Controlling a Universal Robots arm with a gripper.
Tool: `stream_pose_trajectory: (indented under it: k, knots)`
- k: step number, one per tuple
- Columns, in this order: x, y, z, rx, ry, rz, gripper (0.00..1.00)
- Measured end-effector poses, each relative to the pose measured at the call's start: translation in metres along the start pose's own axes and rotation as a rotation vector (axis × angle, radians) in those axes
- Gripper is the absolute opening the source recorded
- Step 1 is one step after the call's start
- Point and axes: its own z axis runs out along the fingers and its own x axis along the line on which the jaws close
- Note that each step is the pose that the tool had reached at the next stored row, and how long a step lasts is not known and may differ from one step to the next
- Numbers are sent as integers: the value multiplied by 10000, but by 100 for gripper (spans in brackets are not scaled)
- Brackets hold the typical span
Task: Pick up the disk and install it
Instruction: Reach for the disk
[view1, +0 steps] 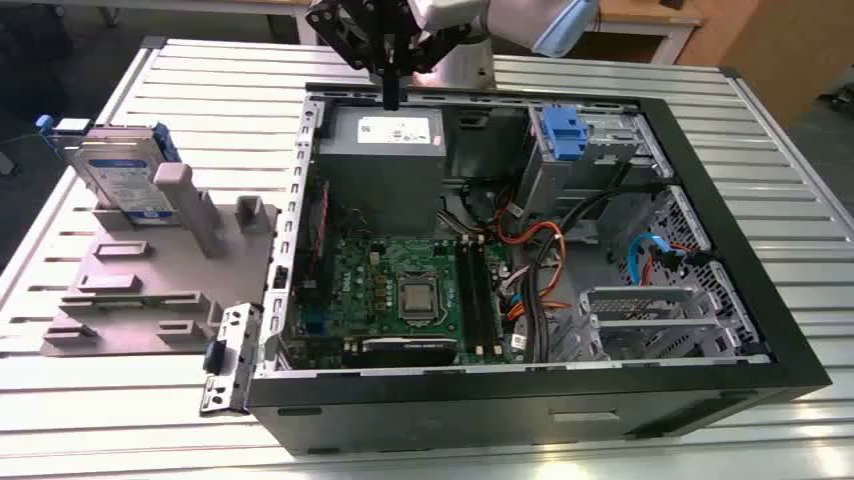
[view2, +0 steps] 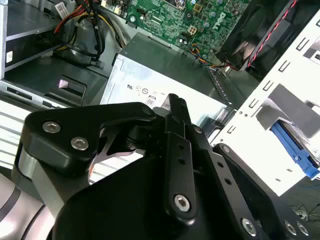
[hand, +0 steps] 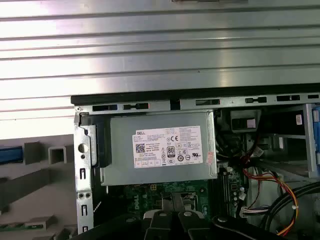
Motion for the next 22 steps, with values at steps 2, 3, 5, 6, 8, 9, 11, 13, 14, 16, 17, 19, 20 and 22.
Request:
stream_pose_trajectory:
  k: [2, 3, 5, 6, 8, 9, 11, 13, 14, 16, 17, 19, 20, 22]
  knots:
    - [0, 0, 0, 0, 0, 0, 11]
    - [0, 0, 0, 0, 0, 0, 11]
    - [0, 0, 0, 0, 0, 0, 11]
    - [0, 0, 0, 0, 0, 0, 11]
    - [0, 0, 0, 0, 0, 0, 11]
    - [0, 0, 0, 0, 0, 0, 11]
    - [1, 0, 0, 0, 0, 0, 11]
    - [9, 0, 0, 0, 0, 2, 11]
    - [18, -2, 0, 0, 0, 1, 11]
    - [48, -4, 0, 0, 0, 0, 11]
    - [65, -5, 0, 0, 0, -1, 11]
    - [109, -8, 0, 0, -1, 0, 11]
    - [129, -10, 0, 0, -1, 1, 11]
    - [145, -11, 0, -1, -1, 0, 11]
